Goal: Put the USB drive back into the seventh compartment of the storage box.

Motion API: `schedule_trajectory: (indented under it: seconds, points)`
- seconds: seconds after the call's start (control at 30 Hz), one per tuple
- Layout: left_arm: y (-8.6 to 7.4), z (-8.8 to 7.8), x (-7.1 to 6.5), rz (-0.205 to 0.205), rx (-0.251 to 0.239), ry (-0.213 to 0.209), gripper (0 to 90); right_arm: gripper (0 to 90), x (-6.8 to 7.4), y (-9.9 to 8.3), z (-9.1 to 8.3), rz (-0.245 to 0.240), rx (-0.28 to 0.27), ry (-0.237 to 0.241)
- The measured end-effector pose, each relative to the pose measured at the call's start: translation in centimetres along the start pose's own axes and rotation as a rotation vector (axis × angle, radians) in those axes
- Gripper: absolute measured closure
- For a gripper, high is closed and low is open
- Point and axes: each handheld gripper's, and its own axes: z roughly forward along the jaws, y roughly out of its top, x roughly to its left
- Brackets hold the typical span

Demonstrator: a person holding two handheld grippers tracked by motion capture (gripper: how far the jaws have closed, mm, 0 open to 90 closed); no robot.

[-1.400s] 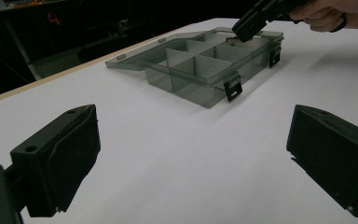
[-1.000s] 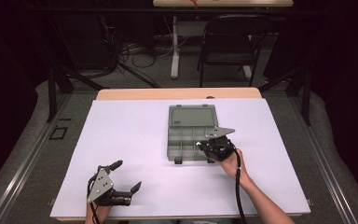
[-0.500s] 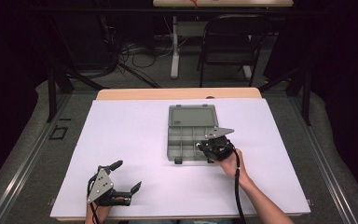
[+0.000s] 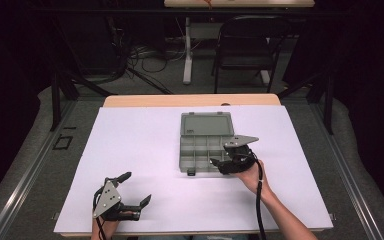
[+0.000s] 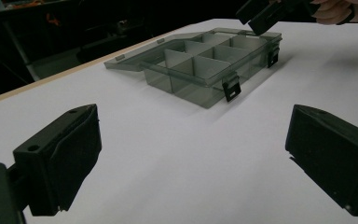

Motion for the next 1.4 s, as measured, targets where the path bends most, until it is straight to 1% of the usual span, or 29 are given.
schedule_trajectory:
  seconds: [0.13, 0.27, 0.3, 0.4, 0.53, 0.57, 0.63, 0.67, 0.77, 0.83, 0.9, 1.07, 1.1, 1.13, 1.17, 1.4]
  points:
    - [0.0, 0.0, 0.0, 0.001, -0.002, 0.000, 3.7, 15.6, 0.0, 0.0, -0.6, 0.000, 0.004, 0.027]
    - [0.0, -0.1, 0.0, 0.000, 0.000, 0.003, 3.7, 10.8, 0.0, -0.2, -1.3, 0.005, -0.002, 0.056]
    - [0.0, -0.1, 0.0, -0.001, -0.002, 0.005, 3.8, 8.8, 0.0, -0.3, -1.7, 0.000, -0.007, 0.067]
    - [-0.1, -0.1, 0.0, -0.003, 0.001, 0.002, 3.8, 7.2, 0.1, -0.4, -2.2, 0.005, -0.011, 0.078]
    - [0.0, -0.1, -0.1, 0.002, 0.004, 0.002, 3.9, 5.3, 0.4, -1.0, -3.2, 0.002, -0.022, 0.097]
    - [0.0, -0.1, -0.1, 0.002, 0.004, 0.001, 4.0, 4.5, 0.5, -1.4, -3.8, -0.006, -0.026, 0.105]
    - [0.0, -0.1, 0.0, 0.002, 0.003, 0.002, 4.0, 4.0, 0.7, -1.7, -4.4, -0.011, -0.033, 0.112]
    - [-0.1, -0.1, 0.0, 0.000, 0.004, 0.001, 4.0, 4.0, 0.7, -1.7, -4.4, -0.011, -0.033, 0.112]
    - [-0.1, -0.1, 0.0, 0.000, 0.006, 0.001, 4.0, 3.2, 0.8, -2.2, -5.2, -0.020, -0.045, 0.119]
    - [-0.1, -0.1, 0.0, 0.001, 0.007, 0.002, 4.1, 2.3, 1.0, -2.6, -6.0, -0.031, -0.064, 0.130]
    - [-0.1, -0.1, 0.0, 0.000, 0.007, 0.002, 4.1, 2.2, 1.1, -2.7, -6.2, -0.035, -0.068, 0.131]
    - [-0.1, 0.0, 0.0, -0.002, 0.007, 0.000, 4.2, 1.8, 1.4, -3.8, -7.2, -0.046, -0.091, 0.123]
    - [-0.1, 0.0, 0.0, -0.001, 0.007, -0.001, 4.2, 1.8, 1.4, -4.2, -7.5, -0.043, -0.098, 0.121]
    - [-0.1, 0.0, 0.0, -0.002, 0.007, -0.001, 4.2, 1.8, 1.4, -4.2, -7.5, -0.043, -0.098, 0.121]
    - [-0.1, 0.0, 0.0, 0.000, 0.007, -0.001, 4.2, 1.6, 1.4, -4.7, -7.8, -0.044, -0.101, 0.115]
    - [-0.1, 0.0, 0.0, -0.003, 0.009, 0.001, 4.3, 1.4, 1.4, -5.9, -8.4, -0.045, -0.107, 0.099]
